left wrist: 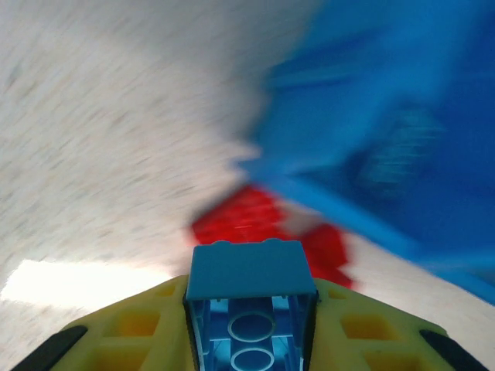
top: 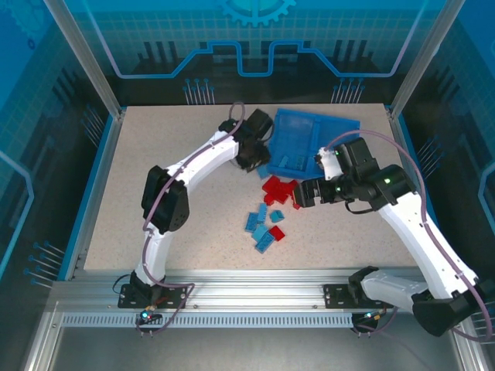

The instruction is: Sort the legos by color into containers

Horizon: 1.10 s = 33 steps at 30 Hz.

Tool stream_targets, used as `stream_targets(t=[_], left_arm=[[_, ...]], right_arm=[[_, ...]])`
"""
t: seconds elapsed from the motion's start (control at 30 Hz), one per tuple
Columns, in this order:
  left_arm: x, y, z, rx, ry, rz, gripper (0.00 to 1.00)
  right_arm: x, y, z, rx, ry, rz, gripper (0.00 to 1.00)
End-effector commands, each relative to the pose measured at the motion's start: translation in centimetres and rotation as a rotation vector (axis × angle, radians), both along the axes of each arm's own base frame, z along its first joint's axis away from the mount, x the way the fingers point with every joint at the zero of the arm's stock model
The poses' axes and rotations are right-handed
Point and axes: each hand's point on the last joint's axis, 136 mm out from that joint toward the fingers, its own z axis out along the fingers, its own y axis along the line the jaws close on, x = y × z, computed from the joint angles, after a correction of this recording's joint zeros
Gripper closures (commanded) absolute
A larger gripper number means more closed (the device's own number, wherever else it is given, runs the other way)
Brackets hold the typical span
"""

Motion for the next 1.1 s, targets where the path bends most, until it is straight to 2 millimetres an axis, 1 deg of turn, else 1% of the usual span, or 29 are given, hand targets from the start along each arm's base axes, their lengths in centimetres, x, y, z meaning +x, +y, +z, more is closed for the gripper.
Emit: stream_targets(t=[0.0, 0.03, 0.1, 0.2, 0.33, 0.43, 0.5, 0.67, 0.8, 0.87, 0.9, 0.97, 1.07], left_arm=[[1.7, -2.9, 7.7, 0.039, -0.299, -0.188, 0.77], [2.5, -3.8, 8.5, 0.055, -0.358, -0.226, 0.75], [4.3, -5.2, 9.1, 0.078, -0.462, -0.301, 0.73], [7.0, -7.2, 9.1, 0.104, -0.598, -0.369, 0.7], [9.7, -9.4, 8.3, 0.137, -0.714, -0.438, 0.69], [11.4, -10.0, 6.8, 0.178, -0.743, -0.437, 0.71], [12.2, -10.4, 5.1, 0.197, -0.74, -0.437, 0.73], [12.6, -10.9, 1.1, 0.194, -0.673, -0.424, 0.72], [12.3, -10.9, -2.1, 0.189, -0.597, -0.423, 0.65], [12.1, -10.8, -3.1, 0.19, -0.573, -0.417, 0.63], [12.1, -10.8, -3.4, 0.19, -0.566, -0.413, 0.62], [12.1, -11.0, -3.3, 0.178, -0.569, -0.413, 0.59], [12.4, -11.1, -2.3, 0.163, -0.595, -0.404, 0.53]], right_arm=[[1.4, -1.7, 1.0, -0.01, -0.088, -0.096, 0.0], [1.6, -2.1, 1.0, -0.014, -0.095, -0.113, 0.0], [1.7, -2.8, 1.1, -0.016, -0.095, -0.142, 0.0], [1.4, -3.2, 1.3, -0.01, -0.091, -0.15, 0.0], [0.9, -3.7, 1.7, -0.013, -0.096, -0.157, 0.0], [0.5, -4.0, 1.8, -0.014, -0.101, -0.167, 0.0], [0.3, -4.3, 1.7, -0.01, -0.099, -0.181, 0.0], [-0.3, -4.5, 1.6, 0.012, -0.104, -0.206, 0.0], [-0.5, -4.6, 1.7, 0.015, -0.113, -0.209, 0.0], [-0.6, -4.6, 1.8, 0.015, -0.113, -0.202, 0.0], [-0.7, -4.5, 1.8, 0.016, -0.113, -0.2, 0.0], [-0.8, -4.5, 1.9, 0.017, -0.114, -0.198, 0.0], [-0.8, -4.6, 2.0, 0.021, -0.114, -0.201, 0.0]])
